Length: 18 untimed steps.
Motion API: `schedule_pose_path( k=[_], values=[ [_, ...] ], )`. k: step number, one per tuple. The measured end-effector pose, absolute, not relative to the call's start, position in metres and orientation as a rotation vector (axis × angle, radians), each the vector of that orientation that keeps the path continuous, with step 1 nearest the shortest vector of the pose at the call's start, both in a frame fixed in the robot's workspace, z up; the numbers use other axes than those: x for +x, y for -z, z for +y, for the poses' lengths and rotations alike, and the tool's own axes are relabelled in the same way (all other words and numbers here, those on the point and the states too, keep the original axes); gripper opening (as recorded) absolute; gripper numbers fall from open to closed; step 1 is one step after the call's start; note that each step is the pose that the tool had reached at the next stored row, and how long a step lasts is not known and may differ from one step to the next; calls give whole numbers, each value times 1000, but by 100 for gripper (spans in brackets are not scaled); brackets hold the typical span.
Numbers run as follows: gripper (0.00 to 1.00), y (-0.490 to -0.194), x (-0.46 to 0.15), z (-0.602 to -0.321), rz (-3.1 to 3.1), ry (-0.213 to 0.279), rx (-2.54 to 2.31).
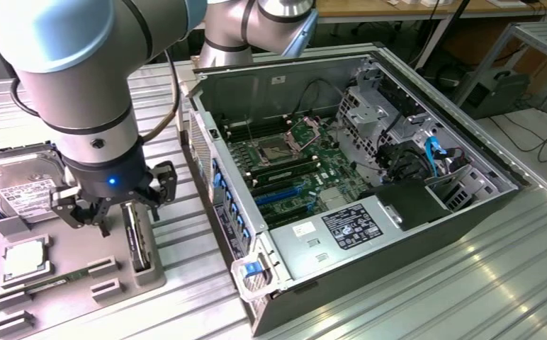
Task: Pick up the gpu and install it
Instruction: 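Pick up the gpu and move the gpu toward the slot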
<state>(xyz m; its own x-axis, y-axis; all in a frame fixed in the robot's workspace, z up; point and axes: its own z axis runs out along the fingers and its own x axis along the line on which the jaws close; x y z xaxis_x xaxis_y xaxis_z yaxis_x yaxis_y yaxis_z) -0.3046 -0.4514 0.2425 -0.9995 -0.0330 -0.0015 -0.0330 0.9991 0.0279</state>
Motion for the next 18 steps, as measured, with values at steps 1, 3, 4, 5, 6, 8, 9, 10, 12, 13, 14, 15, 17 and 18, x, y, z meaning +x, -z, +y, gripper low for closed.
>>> schedule_pose_path(
  k=[1,3,4,5,6,8,9,10,12,13,14,15,17,18],
  values=[
    [72,-242,-305,-451,3140,-44,-52],
    [72,-240,-305,-451,3140,-44,-52],
    [72,-238,-305,-451,3140,-44,-52],
    [72,-237,-305,-451,3140,-44,-52],
    [72,-236,-305,-451,3140,-44,-52],
    [72,-233,-305,-451,3140,-44,-52],
    [72,-232,-305,-451,3140,-44,-52],
    [72,-231,-305,-451,3140,-44,-52],
    [72,-228,-305,-451,3140,-44,-52],
    [72,-226,-305,-451,3140,-44,-52],
    [72,-225,-305,-451,3140,-44,-52],
    [72,-225,-305,-451,3140,-44,-52],
    [72,-225,-305,-451,3140,-44,-52],
    [72,-225,-305,-451,3140,-44,-52]
  ],
)
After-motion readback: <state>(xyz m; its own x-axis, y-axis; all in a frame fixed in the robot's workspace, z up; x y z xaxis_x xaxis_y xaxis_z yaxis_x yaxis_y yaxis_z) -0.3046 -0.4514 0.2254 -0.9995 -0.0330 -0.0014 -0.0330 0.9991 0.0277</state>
